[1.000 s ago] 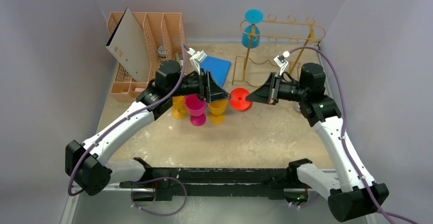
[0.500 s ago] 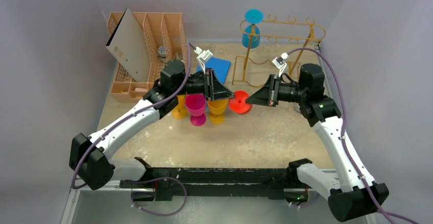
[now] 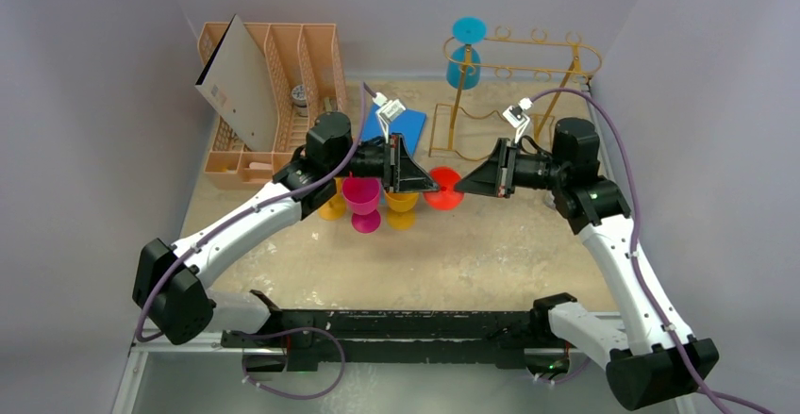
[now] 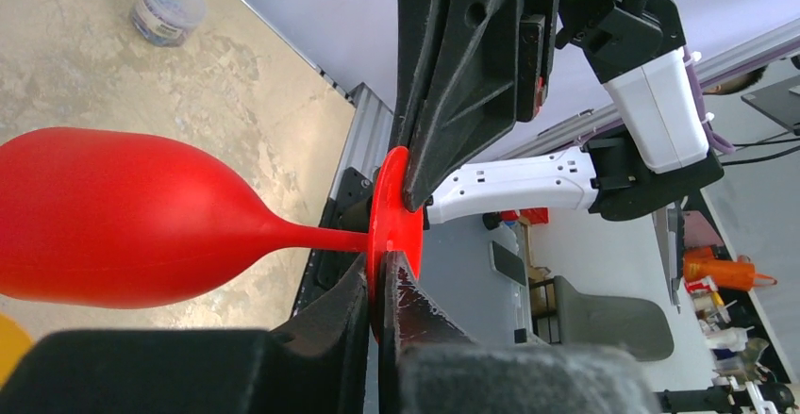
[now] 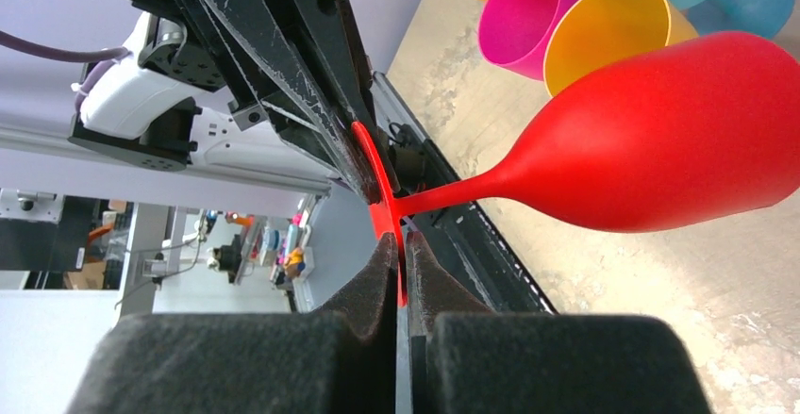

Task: Take the wine glass off the wine glass rack
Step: Place the wine glass at the center of the board.

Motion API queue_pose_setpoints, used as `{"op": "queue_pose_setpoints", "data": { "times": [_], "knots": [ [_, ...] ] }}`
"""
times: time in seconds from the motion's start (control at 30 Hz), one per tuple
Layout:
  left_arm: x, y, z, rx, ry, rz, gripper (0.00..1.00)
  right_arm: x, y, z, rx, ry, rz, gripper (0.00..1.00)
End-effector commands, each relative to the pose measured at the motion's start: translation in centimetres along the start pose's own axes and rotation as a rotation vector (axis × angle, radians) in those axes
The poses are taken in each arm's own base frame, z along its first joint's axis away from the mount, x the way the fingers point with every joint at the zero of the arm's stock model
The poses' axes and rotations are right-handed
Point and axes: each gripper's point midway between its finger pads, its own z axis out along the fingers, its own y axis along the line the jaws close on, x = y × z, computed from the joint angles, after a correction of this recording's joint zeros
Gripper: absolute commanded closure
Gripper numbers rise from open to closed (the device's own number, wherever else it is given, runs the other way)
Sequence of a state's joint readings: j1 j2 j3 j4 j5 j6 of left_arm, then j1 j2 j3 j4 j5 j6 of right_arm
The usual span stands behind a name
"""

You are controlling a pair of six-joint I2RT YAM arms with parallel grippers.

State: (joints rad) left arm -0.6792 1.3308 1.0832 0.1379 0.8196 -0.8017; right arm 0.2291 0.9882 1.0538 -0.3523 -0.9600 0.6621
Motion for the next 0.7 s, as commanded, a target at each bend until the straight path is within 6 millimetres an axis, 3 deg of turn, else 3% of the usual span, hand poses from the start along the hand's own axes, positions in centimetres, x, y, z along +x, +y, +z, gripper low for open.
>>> {"op": "queue_pose_setpoints", "data": {
  "times": [0.0,0.07,0.2,0.33,0.53,0.67],
  "knots": [
    [-1.3,-2.1,0.1,0.048,-0.020,0.078,1.00,0.0,0.6,-0.1,-0.021,0.001,-0.032,1.00],
    [-1.4,-2.1,0.0,0.047,-0.025,0.081,1.00,0.2,0.6,-0.2,-0.020,0.004,-0.032,0.91],
    [-1.6,-2.3,0.1,0.058,-0.036,0.085,1.00,0.9,0.5,-0.4,-0.016,0.018,-0.019,0.63],
    [-1.8,-2.4,0.4,0.077,-0.047,0.083,1.00,1.8,0.5,-0.8,-0.009,0.021,-0.002,0.50],
    [-1.9,-2.5,1.1,0.099,-0.056,0.087,1.00,2.9,1.0,-1.1,-0.047,0.009,0.029,0.50],
    [-1.9,-2.6,1.5,0.107,-0.061,0.093,1.00,2.0,1.4,-0.8,-0.089,-0.053,0.037,0.63]
  ]
}}
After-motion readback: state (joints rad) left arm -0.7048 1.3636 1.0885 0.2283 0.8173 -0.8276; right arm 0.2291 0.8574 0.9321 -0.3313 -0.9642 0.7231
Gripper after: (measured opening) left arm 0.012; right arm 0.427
